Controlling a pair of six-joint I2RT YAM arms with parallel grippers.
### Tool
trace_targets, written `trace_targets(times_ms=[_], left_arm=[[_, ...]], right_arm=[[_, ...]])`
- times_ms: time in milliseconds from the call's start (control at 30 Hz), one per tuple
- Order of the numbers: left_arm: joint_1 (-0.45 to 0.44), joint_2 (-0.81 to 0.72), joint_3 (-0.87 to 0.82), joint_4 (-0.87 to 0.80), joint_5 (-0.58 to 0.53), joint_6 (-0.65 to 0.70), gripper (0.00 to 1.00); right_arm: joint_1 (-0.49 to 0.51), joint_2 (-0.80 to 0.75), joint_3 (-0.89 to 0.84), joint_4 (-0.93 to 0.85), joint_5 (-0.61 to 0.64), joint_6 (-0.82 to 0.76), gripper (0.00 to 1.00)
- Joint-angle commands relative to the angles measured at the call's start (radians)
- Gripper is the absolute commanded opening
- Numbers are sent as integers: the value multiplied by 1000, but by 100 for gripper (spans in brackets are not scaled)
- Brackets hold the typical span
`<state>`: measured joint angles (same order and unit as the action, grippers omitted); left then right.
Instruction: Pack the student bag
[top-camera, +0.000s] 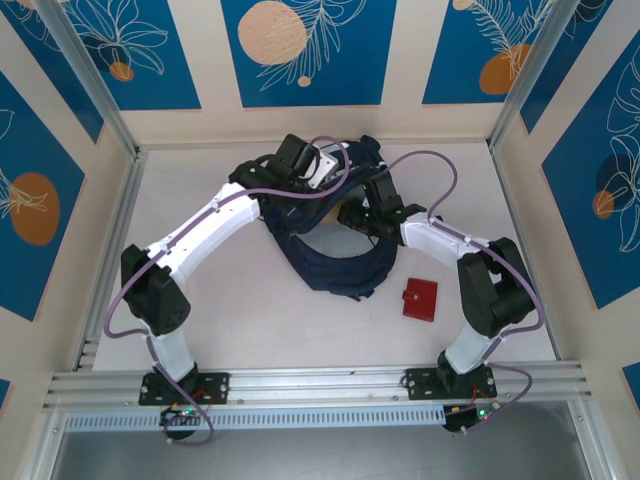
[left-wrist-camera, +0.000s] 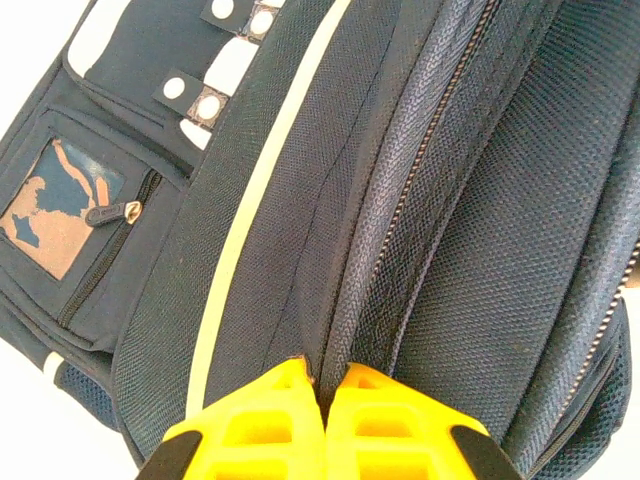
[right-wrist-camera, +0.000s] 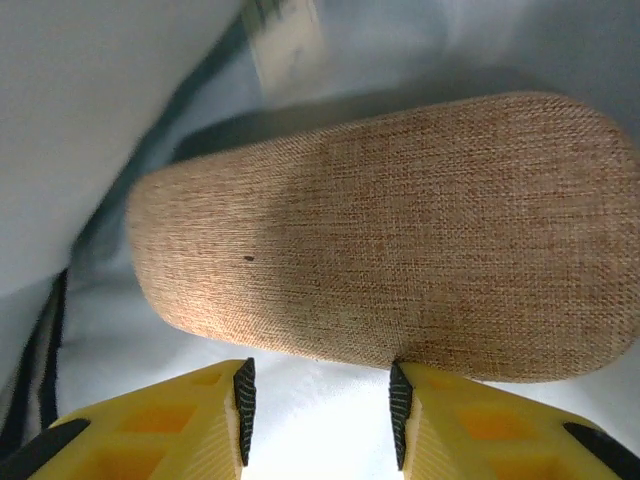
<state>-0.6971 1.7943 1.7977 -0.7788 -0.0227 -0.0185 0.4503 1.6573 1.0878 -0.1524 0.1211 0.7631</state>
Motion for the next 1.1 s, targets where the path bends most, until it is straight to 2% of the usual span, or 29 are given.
trace_targets(times_ms=[0, 233, 500, 667, 733, 800, 933, 1067], left_arm=[[-7, -15, 10, 34, 54, -40, 0], [-8, 33, 36, 41, 110, -62, 0], [-7, 73, 43, 31, 123, -98, 0], [-7, 101, 43, 42, 141, -128, 0], [-8, 116, 47, 49, 155, -146, 0], [-7, 132, 52, 61, 178, -157, 0], [-7, 170, 77, 81, 212, -176, 0], [-7, 207, 95, 106, 250, -182, 0]], right_arm=[[-8, -87, -45, 7, -11, 56, 40], [-6, -53, -108, 11, -41, 250, 24], [-28, 91, -28, 146, -15, 262, 22], [-55, 129, -72, 416, -75, 251, 23], [-65, 110, -107, 468, -106, 247, 23], [-79, 72, -144, 449, -130, 250, 24], [-90, -46, -254, 303, -135, 255, 27], [-96, -193, -349, 99, -53, 284, 30]])
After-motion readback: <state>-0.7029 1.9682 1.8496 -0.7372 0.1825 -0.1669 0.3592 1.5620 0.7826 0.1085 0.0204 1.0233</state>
